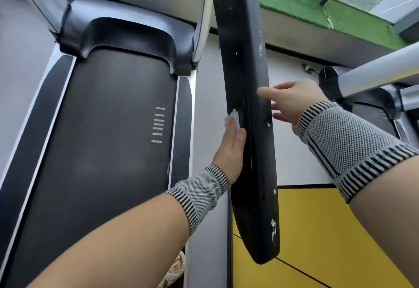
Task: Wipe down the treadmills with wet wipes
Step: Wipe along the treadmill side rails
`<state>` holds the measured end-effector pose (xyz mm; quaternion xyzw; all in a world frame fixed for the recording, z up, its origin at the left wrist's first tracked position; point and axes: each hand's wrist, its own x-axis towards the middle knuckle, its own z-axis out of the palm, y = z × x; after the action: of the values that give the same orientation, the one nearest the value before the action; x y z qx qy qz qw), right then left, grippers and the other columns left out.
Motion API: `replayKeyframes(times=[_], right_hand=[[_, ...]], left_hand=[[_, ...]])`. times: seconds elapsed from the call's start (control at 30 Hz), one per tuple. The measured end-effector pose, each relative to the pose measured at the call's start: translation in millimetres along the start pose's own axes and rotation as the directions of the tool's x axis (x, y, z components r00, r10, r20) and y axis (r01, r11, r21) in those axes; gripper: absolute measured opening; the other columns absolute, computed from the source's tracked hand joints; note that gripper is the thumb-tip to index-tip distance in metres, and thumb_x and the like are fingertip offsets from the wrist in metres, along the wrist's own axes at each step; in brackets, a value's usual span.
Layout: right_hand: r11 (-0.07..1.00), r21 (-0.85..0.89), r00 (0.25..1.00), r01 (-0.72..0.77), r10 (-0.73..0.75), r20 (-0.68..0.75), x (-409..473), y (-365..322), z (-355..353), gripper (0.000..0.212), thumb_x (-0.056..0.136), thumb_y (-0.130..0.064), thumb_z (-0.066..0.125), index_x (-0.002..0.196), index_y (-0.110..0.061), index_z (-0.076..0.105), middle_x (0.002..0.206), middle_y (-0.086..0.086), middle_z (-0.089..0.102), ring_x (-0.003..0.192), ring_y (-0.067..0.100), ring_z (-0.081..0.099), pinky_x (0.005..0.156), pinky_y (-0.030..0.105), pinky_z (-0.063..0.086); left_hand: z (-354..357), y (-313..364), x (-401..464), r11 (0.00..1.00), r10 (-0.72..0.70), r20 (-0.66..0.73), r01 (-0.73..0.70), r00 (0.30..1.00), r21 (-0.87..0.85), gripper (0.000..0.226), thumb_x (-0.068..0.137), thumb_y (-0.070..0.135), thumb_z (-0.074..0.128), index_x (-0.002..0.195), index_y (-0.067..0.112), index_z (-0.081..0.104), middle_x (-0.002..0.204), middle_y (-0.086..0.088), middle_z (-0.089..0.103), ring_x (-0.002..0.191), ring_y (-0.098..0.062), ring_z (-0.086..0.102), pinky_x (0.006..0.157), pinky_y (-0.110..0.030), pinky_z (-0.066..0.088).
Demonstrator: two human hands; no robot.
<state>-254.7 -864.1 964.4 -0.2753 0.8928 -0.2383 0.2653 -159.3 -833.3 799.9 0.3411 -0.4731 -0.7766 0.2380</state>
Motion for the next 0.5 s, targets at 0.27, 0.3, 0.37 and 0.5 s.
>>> replayKeyframes(times=[0.27,0.3,0.37,0.5], right_hand=[[0.993,-0.103,0.996,0.054,-0.062,-0.071,9.4,-10.2,8.8,0.027,0.071,-0.04,0.075,0.085,-0.018,0.069,0.086,-0.001,0.07,0.085,0.019,0.067,0.086,0.037,0.055],[0.994,-0.099,0.996,0.049,-0.056,-0.067,11.0,-9.3,8.7,0.029,0.069,-0.041,0.075,0.087,-0.018,0.069,0.086,-0.002,0.07,0.084,0.019,0.067,0.085,0.038,0.055],[0.997,-0.068,0.998,0.027,-0.032,-0.061,13.7,-9.4,8.6,0.025,0.066,-0.04,0.078,0.078,-0.023,0.065,0.085,-0.002,0.069,0.084,0.02,0.068,0.083,0.04,0.056],[1.0,-0.021,0.999,0.004,-0.005,-0.049,16.7,-7.3,8.5,0.034,0.06,-0.042,0.081,0.083,-0.022,0.066,0.088,0.0,0.069,0.087,0.021,0.068,0.083,0.042,0.056]], left_hand=[[-23.6,18.3,50.3,0.978,-0.207,-0.022,0.206,0.978,-0.027,0.093,0.066,0.096,0.032,0.142,0.043,0.038,0.145,0.008,0.046,0.134,-0.015,0.042,0.113,-0.045,0.032],[-22.1,28.8,32.2,0.983,-0.184,-0.024,0.184,0.983,-0.005,0.082,0.076,0.089,0.029,0.143,0.042,0.036,0.145,0.012,0.044,0.133,-0.009,0.042,0.113,-0.036,0.033],[-22.0,38.6,4.1,0.99,-0.114,-0.007,0.115,0.993,0.079,0.049,0.1,0.056,0.028,0.145,0.037,0.033,0.138,0.021,0.04,0.122,0.006,0.04,0.105,-0.011,0.031],[-41.1,46.9,25.4,0.944,0.006,-0.066,0.016,0.998,0.33,0.042,0.104,0.022,0.035,0.145,0.024,0.039,0.146,0.005,0.042,0.135,-0.015,0.037,0.112,-0.023,0.023]])
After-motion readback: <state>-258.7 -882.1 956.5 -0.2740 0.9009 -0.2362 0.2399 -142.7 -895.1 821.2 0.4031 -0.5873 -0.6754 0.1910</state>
